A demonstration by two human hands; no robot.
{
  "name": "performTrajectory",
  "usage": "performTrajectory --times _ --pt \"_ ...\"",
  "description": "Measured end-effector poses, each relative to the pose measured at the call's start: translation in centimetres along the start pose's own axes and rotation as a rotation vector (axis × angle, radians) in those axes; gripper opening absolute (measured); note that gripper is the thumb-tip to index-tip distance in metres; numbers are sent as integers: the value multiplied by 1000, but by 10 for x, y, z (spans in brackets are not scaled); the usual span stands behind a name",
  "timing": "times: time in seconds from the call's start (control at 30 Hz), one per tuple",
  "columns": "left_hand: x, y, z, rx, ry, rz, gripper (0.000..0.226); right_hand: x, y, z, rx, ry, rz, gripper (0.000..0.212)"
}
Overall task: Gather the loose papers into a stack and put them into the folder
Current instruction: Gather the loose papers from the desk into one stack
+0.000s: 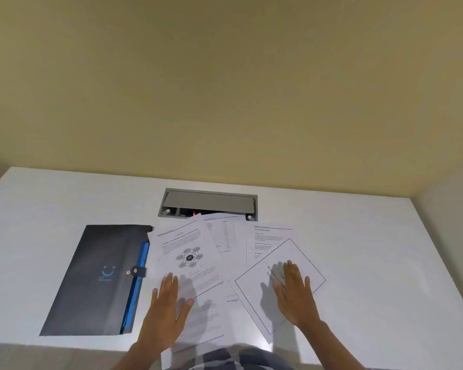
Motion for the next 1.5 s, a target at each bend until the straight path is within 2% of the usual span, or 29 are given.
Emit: performTrajectory --times 0.1,0.17,0.27,0.37,0.43,0.5,0.57,0.7,0.83,1.0,1.13,1.23,1.3,1.33,1.4,1.5 --pt "11 -7 5 53 114 -99 79 -19 3 -2 -10 -195 326 69" --pt "13 0 13 72 188 -198 58 -38 8 0 -86 -326 467 64" --pt "4 17 30 11 178 -264 38 -68 15 7 -171 -483 491 70" --pt "-3 37 48 -103 146 -393 33 -92 12 15 -157 -555 375 99" --pt "-6 52 64 -161 147 -490 40 -104 7 20 -148 -561 326 118" --pt "-6 62 83 -163 144 -439 57 -114 1 26 -129 -569 282 130" --pt "-3 68 102 -149 136 -352 70 -120 -6 31 -106 -578 236 129" --pt "13 84 131 -156 165 -219 85 -129 -15 36 -112 -575 161 108" --pt "33 94 149 -224 248 -121 114 -132 -18 42 -110 -577 109 124" --pt "39 95 162 -272 268 -183 130 -135 -17 45 -75 -610 113 147" --pt "38 94 167 -316 263 -334 130 -134 -17 49 -89 -606 120 145" --pt "39 91 168 -352 264 -485 124 -132 -19 51 -73 -562 117 134" --pt "41 92 169 -363 286 -390 118 -131 -21 50 -56 -552 142 123" --pt "41 92 170 -357 292 -307 114 -130 -23 49 -69 -559 185 124" --pt "41 93 172 -319 290 -214 111 -129 -24 45 -115 -591 345 136" --pt "40 95 179 -232 267 -150 119 -125 -22 41 -163 -594 476 147"
Point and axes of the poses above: each hand's wrist, its own z-axis towards the middle knuckle, its own y-axis out of the back of the hand, x = y × z, the point moved 6 cm from there along z, towards the middle knuckle, and after that the axes turned 6 degrees about -z, right-handed, at the moved point
